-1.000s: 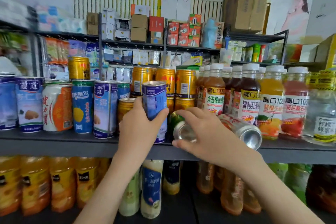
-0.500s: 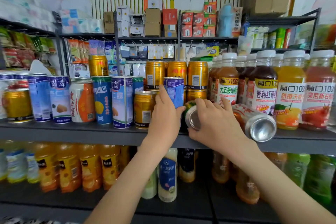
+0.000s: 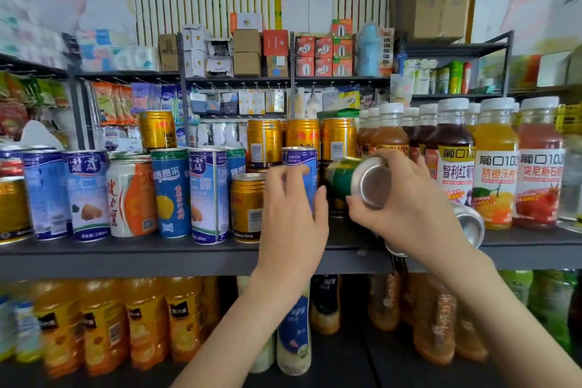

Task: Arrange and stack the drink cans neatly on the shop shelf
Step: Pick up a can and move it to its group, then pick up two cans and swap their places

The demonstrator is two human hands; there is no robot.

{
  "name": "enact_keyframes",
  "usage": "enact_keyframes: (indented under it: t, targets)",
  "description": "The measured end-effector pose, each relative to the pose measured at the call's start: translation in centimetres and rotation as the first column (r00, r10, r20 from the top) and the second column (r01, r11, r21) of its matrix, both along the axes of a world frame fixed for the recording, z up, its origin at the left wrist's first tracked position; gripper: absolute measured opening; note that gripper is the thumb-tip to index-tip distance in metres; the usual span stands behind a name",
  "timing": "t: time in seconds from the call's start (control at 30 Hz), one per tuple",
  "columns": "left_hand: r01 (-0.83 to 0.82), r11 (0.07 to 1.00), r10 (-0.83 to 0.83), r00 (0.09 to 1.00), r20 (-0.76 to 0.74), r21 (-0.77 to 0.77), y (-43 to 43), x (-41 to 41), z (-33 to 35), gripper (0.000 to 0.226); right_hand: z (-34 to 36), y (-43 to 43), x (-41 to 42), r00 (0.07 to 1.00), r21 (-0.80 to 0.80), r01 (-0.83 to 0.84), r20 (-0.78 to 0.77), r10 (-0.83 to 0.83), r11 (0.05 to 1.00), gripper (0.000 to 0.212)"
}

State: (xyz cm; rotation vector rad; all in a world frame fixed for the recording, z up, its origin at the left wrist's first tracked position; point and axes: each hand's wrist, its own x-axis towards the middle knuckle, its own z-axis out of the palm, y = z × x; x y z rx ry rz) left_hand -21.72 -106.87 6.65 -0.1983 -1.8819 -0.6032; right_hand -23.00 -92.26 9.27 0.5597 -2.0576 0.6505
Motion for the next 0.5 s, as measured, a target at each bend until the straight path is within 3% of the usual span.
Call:
enact_keyframes:
  t: [0.07,0.1,0.17,0.2,0.23,0.27,0.3,0.37,0.4,0.5]
  targets:
    - [0.203,0.950,-0.259,0.936,0.238,0.237,0.2,0.7,0.8,0.030,0.4,0.3,0.5,0.999,-0.091,-0.037,-0.039,0.033,0.995,0.069]
    - [0.321,0.828,-0.496,0.801,0.334,0.461,0.4,0.9,1.4,0.036,0.5,0.4,0.7,0.997,-0.133,-0.061,-0.045,0.055,0.989,0.069]
    - [0.392,0.417,-0.873,0.424,0.241,0.820,0.9,1.0,2.9,0.043,0.6,0.6,1.0,0.989,-0.197,-0.145,-0.056,0.136,0.970,0.069]
    - [0.393,0.263,-0.937,0.322,0.136,0.881,1.2,1.0,3.3,0.043,0.5,0.6,1.1,0.981,-0.206,-0.193,-0.066,0.183,0.959,0.068]
    - [0.407,0.155,-0.960,0.277,0.040,0.900,1.5,1.0,3.7,0.040,0.4,0.7,1.2,0.972,-0.193,-0.235,-0.071,0.226,0.952,0.066]
    - [0.427,0.105,-0.959,0.281,-0.022,0.898,1.6,0.9,3.9,0.036,0.3,0.8,1.3,0.962,-0.175,-0.272,-0.066,0.265,0.946,0.065]
    - [0.449,0.091,-0.951,0.303,-0.056,0.889,1.8,0.9,4.2,0.032,0.1,0.9,1.4,0.952,-0.166,-0.307,-0.050,0.303,0.937,0.065]
    - [0.492,0.177,-0.919,0.393,-0.036,0.853,1.8,0.6,4.2,0.031,0.1,1.4,1.3,0.923,-0.162,-0.377,0.013,0.384,0.912,0.061]
    - [0.509,0.261,-0.886,0.463,-0.006,0.820,1.7,0.3,4.0,0.037,0.2,1.8,1.2,0.905,-0.160,-0.409,0.057,0.422,0.898,0.058]
    - [0.453,0.634,-0.668,0.729,0.149,0.626,1.4,0.0,3.2,0.066,0.5,3.0,1.1,0.869,-0.162,-0.440,0.169,0.465,0.883,0.046]
